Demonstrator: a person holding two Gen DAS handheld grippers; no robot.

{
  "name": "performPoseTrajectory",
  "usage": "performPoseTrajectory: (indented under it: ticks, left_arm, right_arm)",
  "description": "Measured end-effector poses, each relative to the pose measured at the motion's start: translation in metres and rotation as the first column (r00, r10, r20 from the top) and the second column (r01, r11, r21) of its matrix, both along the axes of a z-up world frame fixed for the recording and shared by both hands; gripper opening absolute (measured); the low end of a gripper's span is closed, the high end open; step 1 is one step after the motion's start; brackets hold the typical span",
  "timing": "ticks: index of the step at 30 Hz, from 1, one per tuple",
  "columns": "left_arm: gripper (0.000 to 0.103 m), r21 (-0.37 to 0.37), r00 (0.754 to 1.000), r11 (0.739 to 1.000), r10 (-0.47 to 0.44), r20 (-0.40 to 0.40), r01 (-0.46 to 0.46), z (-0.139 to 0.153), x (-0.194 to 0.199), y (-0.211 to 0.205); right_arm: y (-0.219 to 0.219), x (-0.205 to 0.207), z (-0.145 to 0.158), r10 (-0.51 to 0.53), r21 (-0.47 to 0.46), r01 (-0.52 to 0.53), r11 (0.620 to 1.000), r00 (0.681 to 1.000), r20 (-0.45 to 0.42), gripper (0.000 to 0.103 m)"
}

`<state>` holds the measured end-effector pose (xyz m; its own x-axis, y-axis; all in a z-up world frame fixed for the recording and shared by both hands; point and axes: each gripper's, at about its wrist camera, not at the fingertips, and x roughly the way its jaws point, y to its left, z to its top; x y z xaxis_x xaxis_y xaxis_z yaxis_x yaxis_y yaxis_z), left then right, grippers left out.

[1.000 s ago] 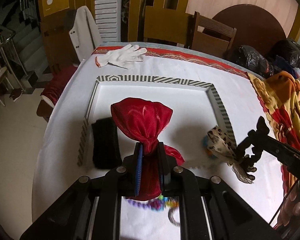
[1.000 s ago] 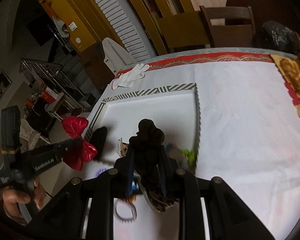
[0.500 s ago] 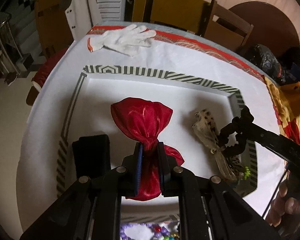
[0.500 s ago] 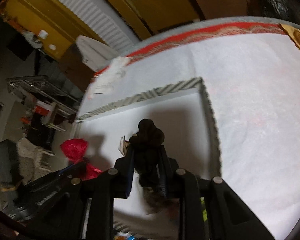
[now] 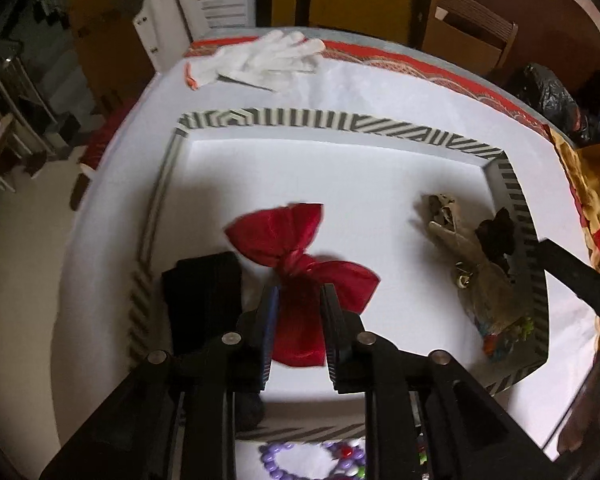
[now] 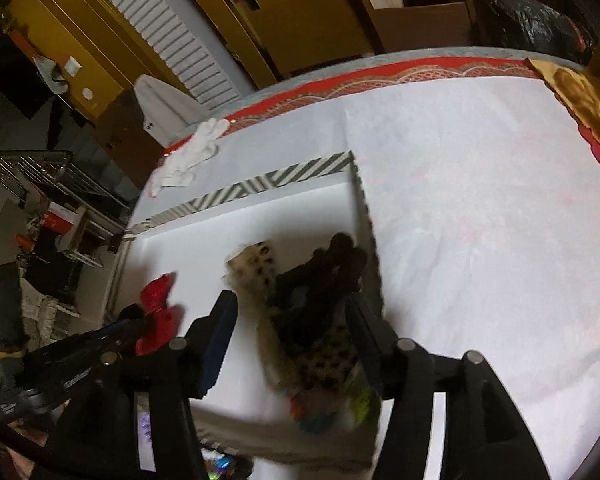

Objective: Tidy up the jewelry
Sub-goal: 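Lower red bow into tray with left tool while right tool releases bows inside, then move left tool to white fluffy scrunchie while right tool approaches black beaded scrunchie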

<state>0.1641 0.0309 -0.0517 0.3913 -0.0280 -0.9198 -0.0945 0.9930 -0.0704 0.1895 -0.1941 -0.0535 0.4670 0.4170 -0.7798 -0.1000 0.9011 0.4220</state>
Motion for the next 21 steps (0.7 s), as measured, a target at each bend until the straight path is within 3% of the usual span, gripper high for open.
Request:
performPoseTrajectory:
  ticks: [7, 9, 11, 13, 15, 17, 21]
  left_arm:
    - [0.035, 0.028, 0.996, 1.000, 0.011, 0.087, -0.014, 0.032, -0.033, 0.008]
    - [0.043, 0.027, 0.994, 1.000, 0.011, 0.111, -0.014, 0.043, -0.042, 0.010]
    - [0.045, -0.005, 0.990, 1.000, 0.000, 0.141, 0.001, 0.055, -0.054, 0.012]
    - [0.047, -0.094, 0.988, 0.995, -0.003, 0.155, 0.018, 0.064, -0.067, 0.017]
    - [0.065, -0.125, 0.987, 0.992, 0.000, 0.164, 0.021, 0.074, -0.080, 0.020]
    - [0.075, -0.139, 0.982, 0.990, -0.004, 0.188, 0.031, 0.083, -0.094, 0.019]
    - [0.077, -0.148, 0.978, 0.988, -0.003, 0.207, 0.034, 0.098, -0.125, 0.018]
  right_arm:
    - [-0.001, -0.039, 0.024, 0.040, 0.063, -0.042, 0.997, 0.998, 0.040, 0.060]
    - [0.000, -0.052, 0.032, 0.054, 0.072, -0.058, 0.996, 0.997, 0.058, 0.060]
    - [0.000, -0.062, 0.039, 0.063, 0.073, -0.068, 0.995, 0.995, 0.073, 0.061]
    - [0.002, -0.074, 0.047, 0.079, 0.080, -0.086, 0.993, 0.993, 0.092, 0.061]
    - [0.004, -0.087, 0.055, 0.103, 0.085, -0.112, 0.990, 0.989, 0.110, 0.061]
    - [0.004, -0.102, 0.062, 0.118, 0.087, -0.129, 0.988, 0.985, 0.125, 0.061]
    - [0.001, -0.129, 0.072, 0.146, 0.090, -0.160, 0.983, 0.978, 0.149, 0.061]
